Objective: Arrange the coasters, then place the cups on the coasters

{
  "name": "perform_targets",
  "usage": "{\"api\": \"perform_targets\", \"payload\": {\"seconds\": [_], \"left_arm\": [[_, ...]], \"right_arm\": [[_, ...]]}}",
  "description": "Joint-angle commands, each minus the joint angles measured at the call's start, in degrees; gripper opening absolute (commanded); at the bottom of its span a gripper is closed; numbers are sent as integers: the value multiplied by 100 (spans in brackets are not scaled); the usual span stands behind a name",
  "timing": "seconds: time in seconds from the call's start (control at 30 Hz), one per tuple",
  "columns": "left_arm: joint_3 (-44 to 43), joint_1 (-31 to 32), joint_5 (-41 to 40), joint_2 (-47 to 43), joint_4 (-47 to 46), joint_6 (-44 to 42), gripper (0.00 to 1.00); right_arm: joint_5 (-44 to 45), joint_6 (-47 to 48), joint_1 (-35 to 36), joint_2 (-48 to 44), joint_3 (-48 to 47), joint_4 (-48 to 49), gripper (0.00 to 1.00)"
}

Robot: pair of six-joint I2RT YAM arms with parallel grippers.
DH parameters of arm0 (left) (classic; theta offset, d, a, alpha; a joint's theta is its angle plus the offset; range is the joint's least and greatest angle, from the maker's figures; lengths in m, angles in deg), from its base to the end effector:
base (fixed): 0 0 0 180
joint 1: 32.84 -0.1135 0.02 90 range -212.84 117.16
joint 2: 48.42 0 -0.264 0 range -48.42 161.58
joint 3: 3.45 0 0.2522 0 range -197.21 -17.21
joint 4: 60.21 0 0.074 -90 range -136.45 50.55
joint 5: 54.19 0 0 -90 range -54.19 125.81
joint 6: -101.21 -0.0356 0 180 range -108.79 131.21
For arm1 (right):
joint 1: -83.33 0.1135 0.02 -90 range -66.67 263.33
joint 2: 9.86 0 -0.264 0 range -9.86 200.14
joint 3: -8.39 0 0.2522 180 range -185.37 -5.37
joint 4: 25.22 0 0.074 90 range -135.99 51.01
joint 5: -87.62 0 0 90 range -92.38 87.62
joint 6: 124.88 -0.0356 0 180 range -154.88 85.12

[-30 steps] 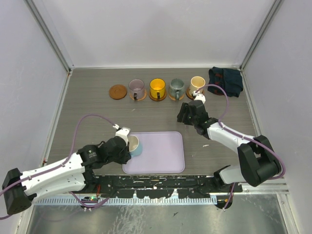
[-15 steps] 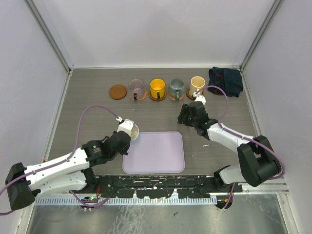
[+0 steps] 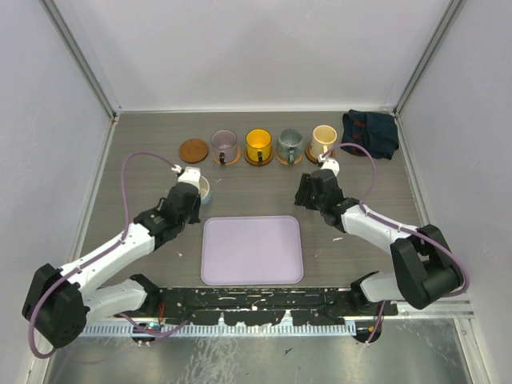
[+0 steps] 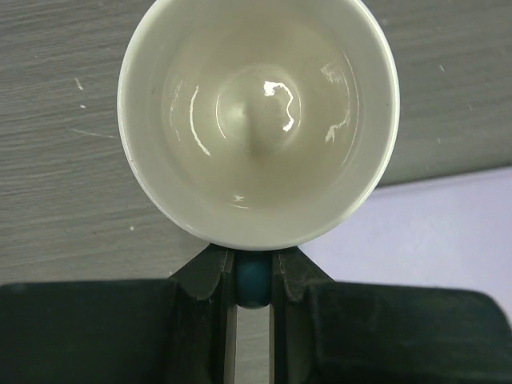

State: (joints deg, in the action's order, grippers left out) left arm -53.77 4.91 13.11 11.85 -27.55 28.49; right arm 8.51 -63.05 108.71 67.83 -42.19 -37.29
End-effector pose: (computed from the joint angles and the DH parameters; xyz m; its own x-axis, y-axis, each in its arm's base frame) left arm 0.1793 -0.1214 0.2268 -0.6122 0.1274 -0.7804 0.1659 0.9857 0.0309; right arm 0.2492 0.1108 0.1877 -0.6394 0.2098 -0.7397 0.0151 0.9653 0.2607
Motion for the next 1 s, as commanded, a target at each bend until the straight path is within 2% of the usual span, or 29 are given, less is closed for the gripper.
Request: {"api": "perform_targets", "payload": {"seconds": [0.0,0.2,0.37,0.7,0.97], "left_arm": [[-551,-654,451,223,-1192,-302,0],[-1058,-1348,977,1144,-1644,-465,0],[-1846,-1888,1398,2049,-1715,-497,0],[-3965,-2433,1686,3662,-854,-777,0],[-5179,-2723,2024,4627,-104,-833,0]], "right_arm": [[340,148,-18,-264,43,202,61],[343,185,-21,-162,-16,205,61],[367,215,-20,-181,-34,185,61],[415,195,-14,-287,16,63,60],[353,118,-18,-274,78,41,60]]}}
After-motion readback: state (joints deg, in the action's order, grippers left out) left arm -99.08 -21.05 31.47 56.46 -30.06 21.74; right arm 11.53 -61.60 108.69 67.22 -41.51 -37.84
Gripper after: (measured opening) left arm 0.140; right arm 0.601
